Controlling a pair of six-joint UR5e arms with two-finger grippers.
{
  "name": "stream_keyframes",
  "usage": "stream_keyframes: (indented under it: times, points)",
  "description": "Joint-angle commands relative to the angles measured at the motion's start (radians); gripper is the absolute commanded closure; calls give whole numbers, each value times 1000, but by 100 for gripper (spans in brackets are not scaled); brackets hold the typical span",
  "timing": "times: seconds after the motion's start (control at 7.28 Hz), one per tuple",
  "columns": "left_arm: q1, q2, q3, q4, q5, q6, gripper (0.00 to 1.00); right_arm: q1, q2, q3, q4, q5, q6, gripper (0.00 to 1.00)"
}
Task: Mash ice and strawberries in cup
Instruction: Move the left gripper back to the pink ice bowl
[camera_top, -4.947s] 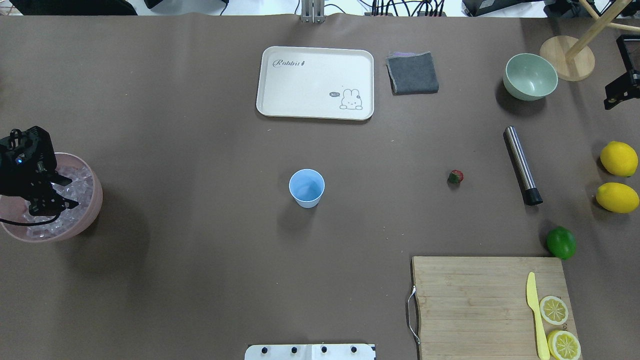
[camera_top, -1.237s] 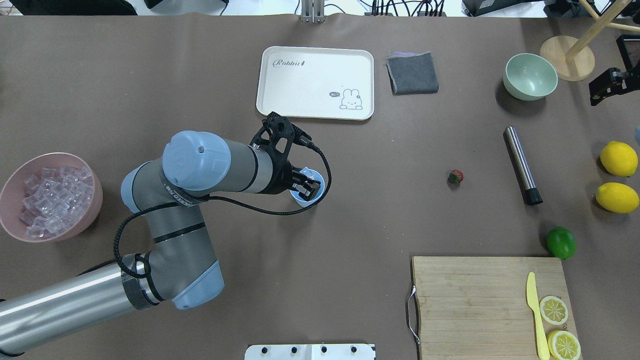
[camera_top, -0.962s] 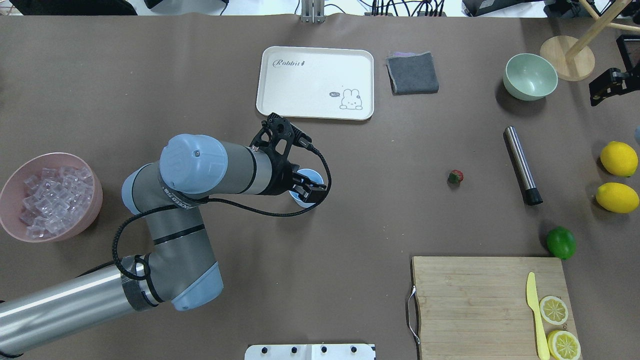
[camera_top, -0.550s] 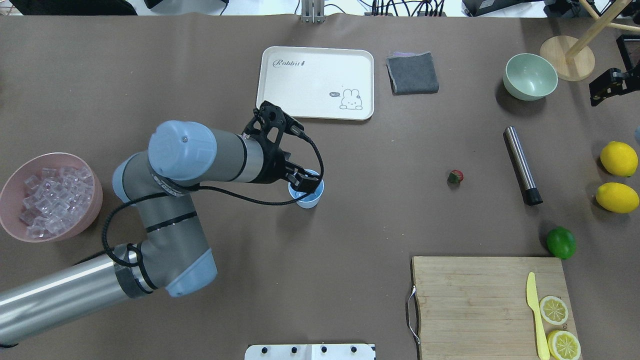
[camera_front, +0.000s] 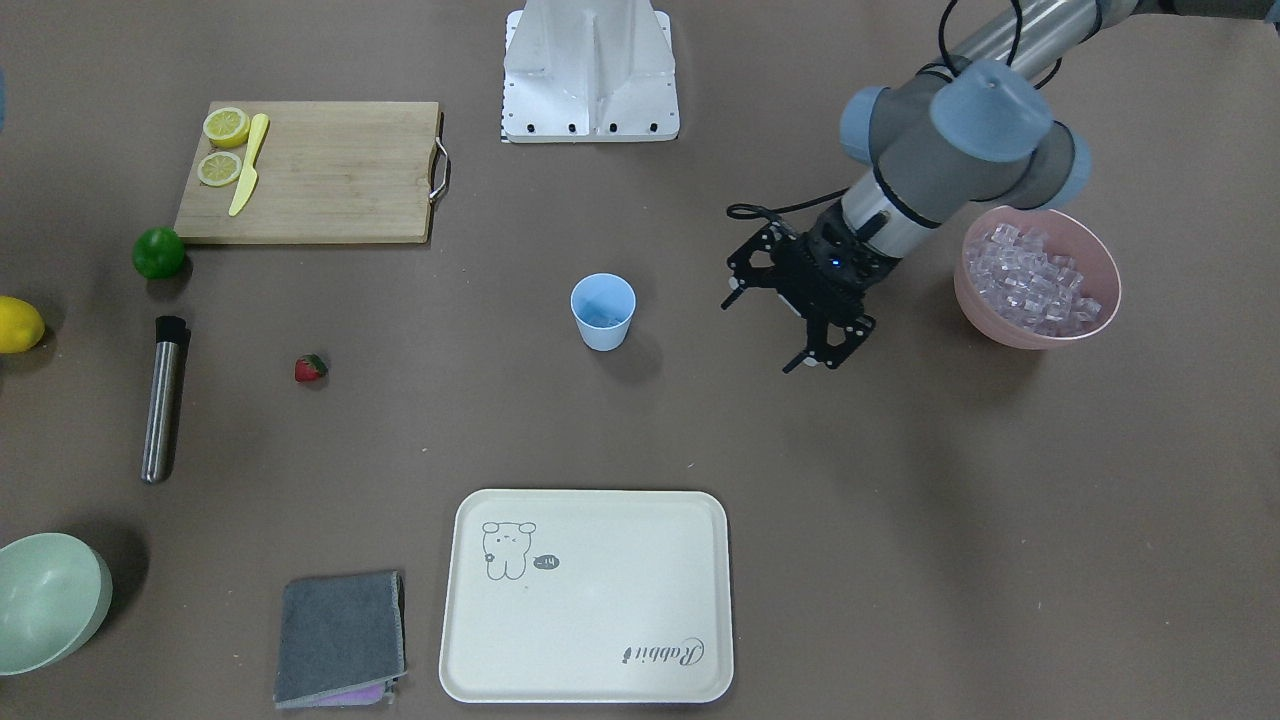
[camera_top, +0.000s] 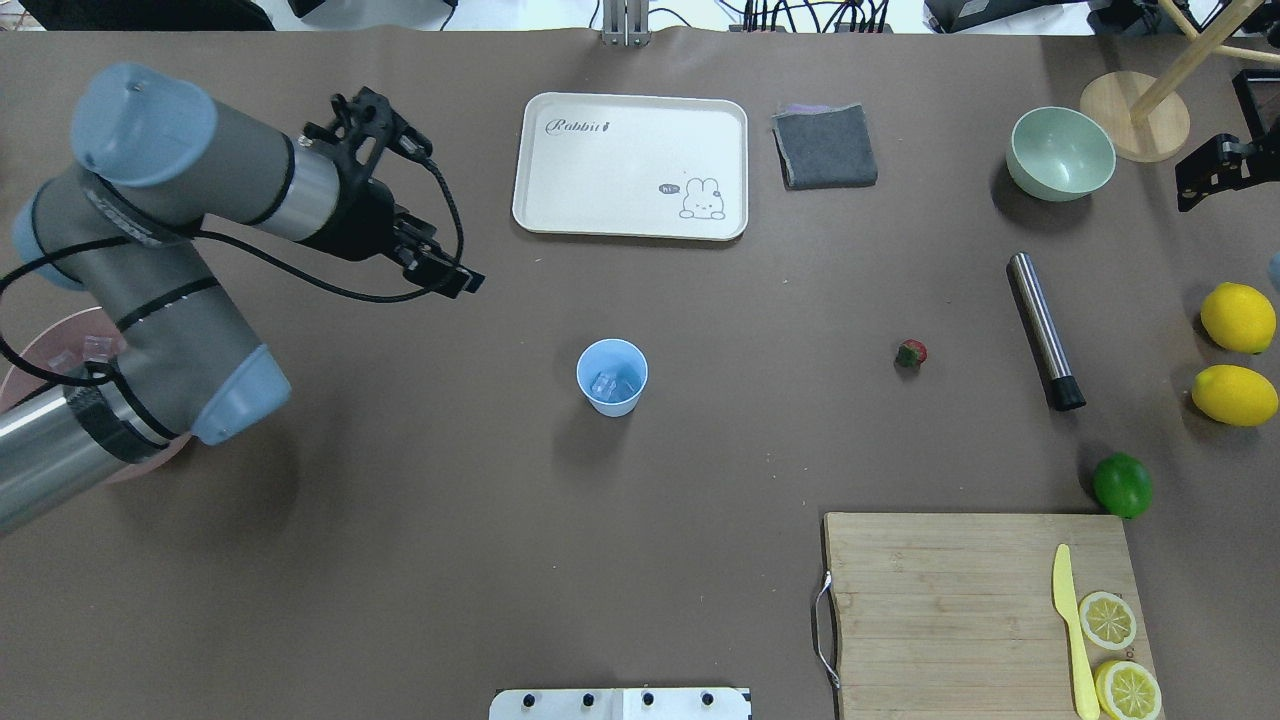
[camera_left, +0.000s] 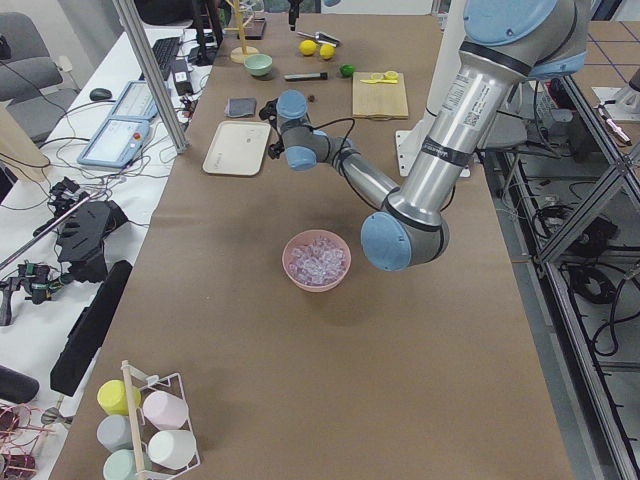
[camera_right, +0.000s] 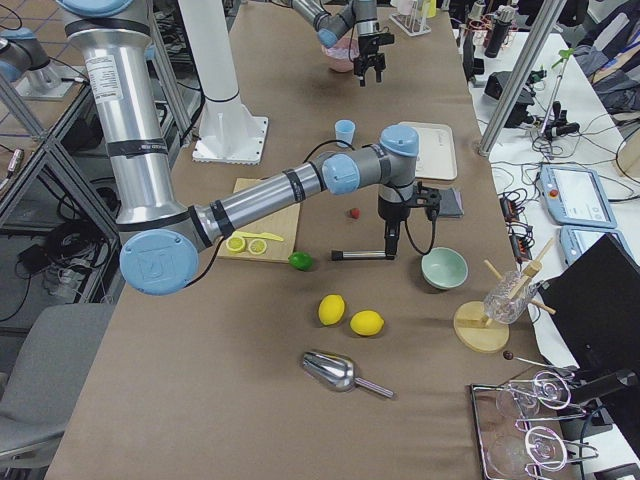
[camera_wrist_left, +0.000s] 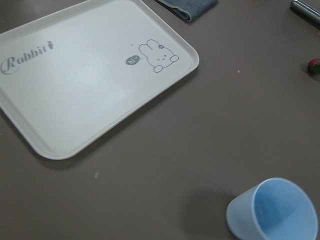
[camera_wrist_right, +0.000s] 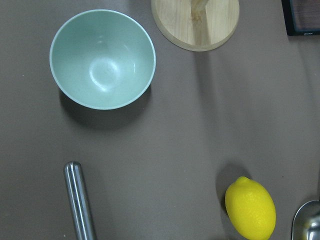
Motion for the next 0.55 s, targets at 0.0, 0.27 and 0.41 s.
stream_keyframes:
  times: [0.0,0.27,0.41]
  points:
    - [-130,122,-1,3,-120,171,4,-10,0,-7,-1,-2,1,0]
    - [-206,230,-5,0,-151,259,4,-25,3,-13,2,-4,-2,0]
    - [-246,303,-9,-2,-170,360,4,-42,17,-21,2,-11,-2,0]
